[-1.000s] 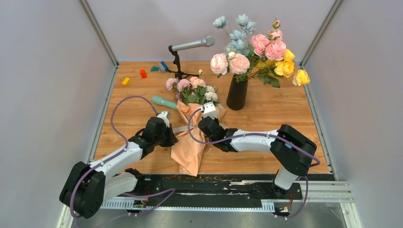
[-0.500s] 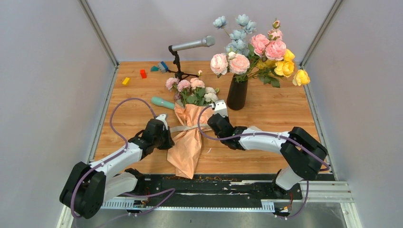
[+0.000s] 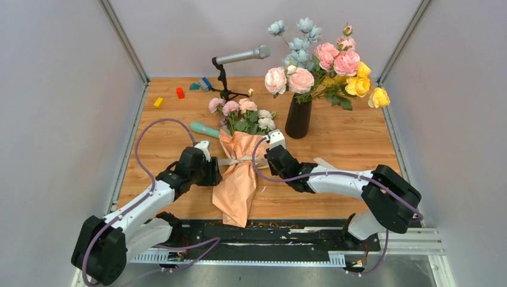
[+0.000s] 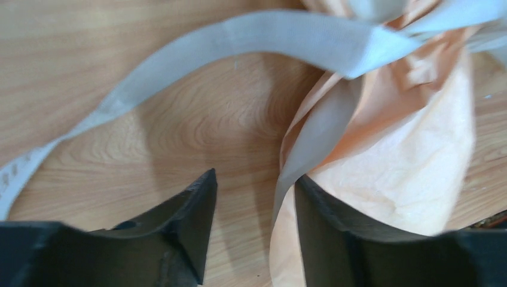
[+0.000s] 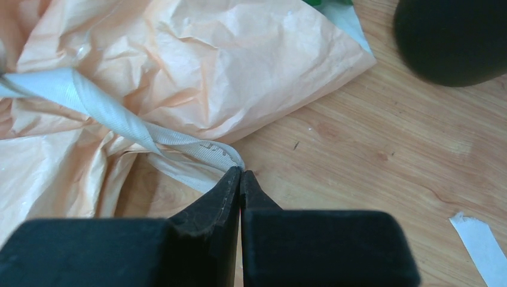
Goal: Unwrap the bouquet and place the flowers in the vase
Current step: Untie the ribbon from the wrapping paper.
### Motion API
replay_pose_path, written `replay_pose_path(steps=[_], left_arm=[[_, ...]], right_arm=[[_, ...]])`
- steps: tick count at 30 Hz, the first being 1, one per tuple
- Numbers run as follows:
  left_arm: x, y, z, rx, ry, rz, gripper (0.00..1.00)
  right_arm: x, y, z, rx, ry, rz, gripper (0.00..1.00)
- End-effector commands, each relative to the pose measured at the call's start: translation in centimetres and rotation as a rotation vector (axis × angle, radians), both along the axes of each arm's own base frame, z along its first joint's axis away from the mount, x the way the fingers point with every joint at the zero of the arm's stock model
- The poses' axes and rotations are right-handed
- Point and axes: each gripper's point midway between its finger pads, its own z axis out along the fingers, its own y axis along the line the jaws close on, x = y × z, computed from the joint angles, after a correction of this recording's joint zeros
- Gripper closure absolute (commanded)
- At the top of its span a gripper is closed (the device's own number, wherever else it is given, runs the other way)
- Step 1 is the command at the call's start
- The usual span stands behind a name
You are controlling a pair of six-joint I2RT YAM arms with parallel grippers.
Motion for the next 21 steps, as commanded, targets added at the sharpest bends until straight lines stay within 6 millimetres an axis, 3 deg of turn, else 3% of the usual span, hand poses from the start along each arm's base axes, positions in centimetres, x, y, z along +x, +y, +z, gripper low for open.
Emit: replay_pose_path(steps=[1,7,11,21], left_arm=[[2.2,-0.9,5.5,-0.034,-0.152,-0.051,0.39],[3.6,-2.8,10.4,-0.124,-0.279,-0.102,0.33],[4.5,-4.6,12.6,-0.185,-0.323,-0.14,0.33],[5.6,-10.8,13.1,-0.46,-0.249,-0.065,0.33]], right_arm=[[-0.2,1.9,2.5,0.109,-0.041,0.095,0.96],[-0.6,2.2,2.8,0.126,-0.037,0.118,0.96],[-0.7,2.1,2.9,0.133,-0.038,0.115,0.96],[-0.5,2.3,2.9,0.157,-0.036,0.095,0.97]])
